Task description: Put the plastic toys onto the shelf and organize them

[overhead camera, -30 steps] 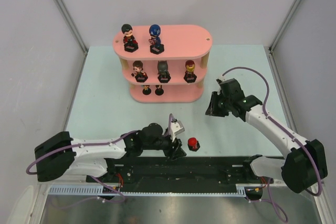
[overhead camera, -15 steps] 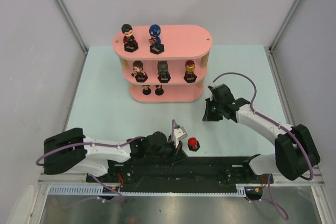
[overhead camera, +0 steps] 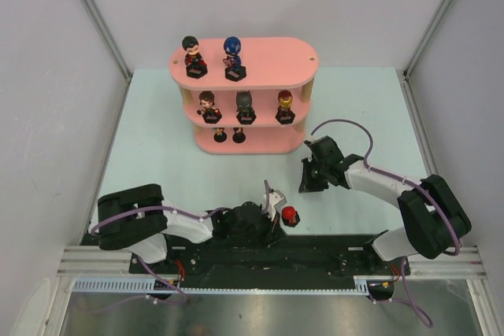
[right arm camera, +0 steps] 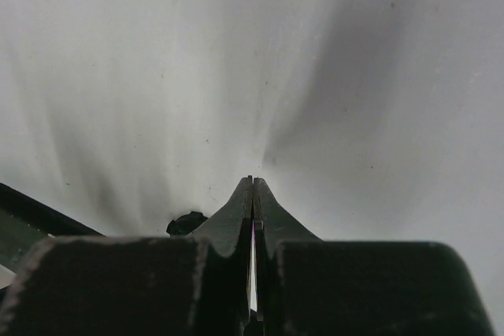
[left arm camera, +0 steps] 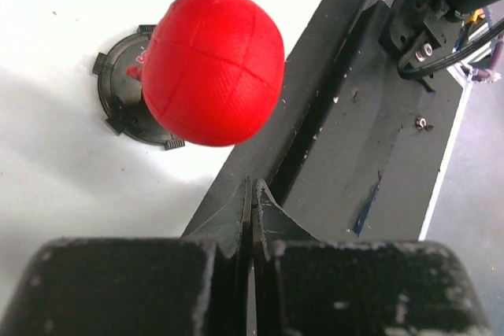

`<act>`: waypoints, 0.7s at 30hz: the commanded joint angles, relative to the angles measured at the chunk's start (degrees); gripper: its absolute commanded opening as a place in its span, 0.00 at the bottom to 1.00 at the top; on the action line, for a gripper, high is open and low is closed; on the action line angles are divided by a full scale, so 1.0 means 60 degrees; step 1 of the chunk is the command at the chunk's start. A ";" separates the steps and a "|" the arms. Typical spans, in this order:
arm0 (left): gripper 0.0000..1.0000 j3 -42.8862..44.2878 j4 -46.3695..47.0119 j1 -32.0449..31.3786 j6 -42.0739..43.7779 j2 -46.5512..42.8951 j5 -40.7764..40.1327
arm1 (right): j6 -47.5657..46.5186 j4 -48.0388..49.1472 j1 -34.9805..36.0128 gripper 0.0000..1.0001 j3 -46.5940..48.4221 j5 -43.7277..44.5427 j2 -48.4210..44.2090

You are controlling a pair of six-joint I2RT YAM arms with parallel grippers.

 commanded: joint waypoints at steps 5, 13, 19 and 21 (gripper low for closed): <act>0.00 0.0462 0.1216 -0.0045 -0.0639 0.0566 -0.0459 | 0.0029 0.0692 0.0132 0.00 -0.0218 -0.0502 0.0282; 0.00 0.0139 0.0880 -0.0045 -0.1122 0.0419 -0.1675 | -0.0001 0.0721 0.0279 0.00 -0.0218 -0.0663 0.0400; 0.00 0.0285 0.0733 -0.0030 -0.1298 0.0828 -0.1764 | -0.0001 0.0751 0.0381 0.00 -0.0232 -0.0707 0.0414; 0.00 0.0344 0.0703 -0.0030 -0.1313 0.0902 -0.1793 | -0.0001 0.0736 0.0411 0.00 -0.0247 -0.0751 0.0444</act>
